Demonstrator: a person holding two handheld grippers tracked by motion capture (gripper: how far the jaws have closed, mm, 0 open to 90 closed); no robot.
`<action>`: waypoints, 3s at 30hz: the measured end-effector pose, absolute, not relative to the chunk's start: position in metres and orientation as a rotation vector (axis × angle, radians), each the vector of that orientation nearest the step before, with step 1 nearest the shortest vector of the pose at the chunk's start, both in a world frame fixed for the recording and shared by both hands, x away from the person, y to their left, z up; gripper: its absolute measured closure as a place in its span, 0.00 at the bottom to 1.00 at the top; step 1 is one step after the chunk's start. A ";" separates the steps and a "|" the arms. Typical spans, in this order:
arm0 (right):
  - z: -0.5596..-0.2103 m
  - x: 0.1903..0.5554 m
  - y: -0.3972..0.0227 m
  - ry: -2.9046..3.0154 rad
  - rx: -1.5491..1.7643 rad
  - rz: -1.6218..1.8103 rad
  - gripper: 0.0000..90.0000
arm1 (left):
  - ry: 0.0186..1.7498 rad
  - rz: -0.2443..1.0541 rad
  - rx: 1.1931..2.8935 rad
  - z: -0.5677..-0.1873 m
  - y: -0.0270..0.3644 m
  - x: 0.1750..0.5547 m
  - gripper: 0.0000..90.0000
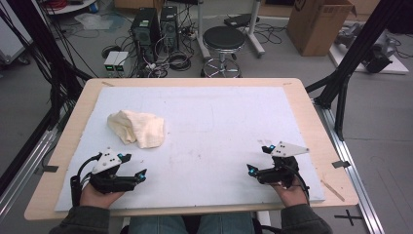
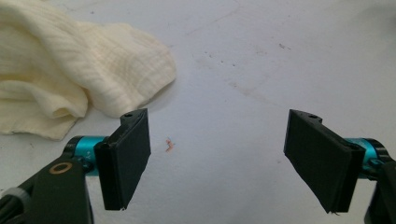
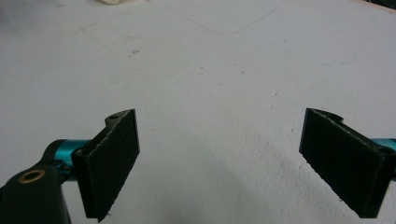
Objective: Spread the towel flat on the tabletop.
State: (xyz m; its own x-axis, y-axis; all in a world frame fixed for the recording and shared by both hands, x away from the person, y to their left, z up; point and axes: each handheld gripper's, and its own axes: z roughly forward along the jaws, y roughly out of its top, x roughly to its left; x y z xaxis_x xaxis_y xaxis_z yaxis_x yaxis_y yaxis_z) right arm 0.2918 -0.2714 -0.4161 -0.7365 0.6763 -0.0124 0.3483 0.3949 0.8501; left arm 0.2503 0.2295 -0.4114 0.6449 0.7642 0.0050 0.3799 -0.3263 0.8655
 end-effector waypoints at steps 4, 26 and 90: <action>-0.417 0.294 -0.270 2.315 0.881 1.279 0.13 | 0.907 0.529 1.938 -0.412 0.230 0.250 0.26; -0.422 0.295 -0.268 2.331 0.884 1.276 0.13 | 0.906 0.516 1.935 -0.413 0.230 0.253 0.26; -0.420 0.299 -0.261 2.356 0.849 1.302 0.13 | 1.366 0.619 1.721 -0.418 0.255 0.387 0.35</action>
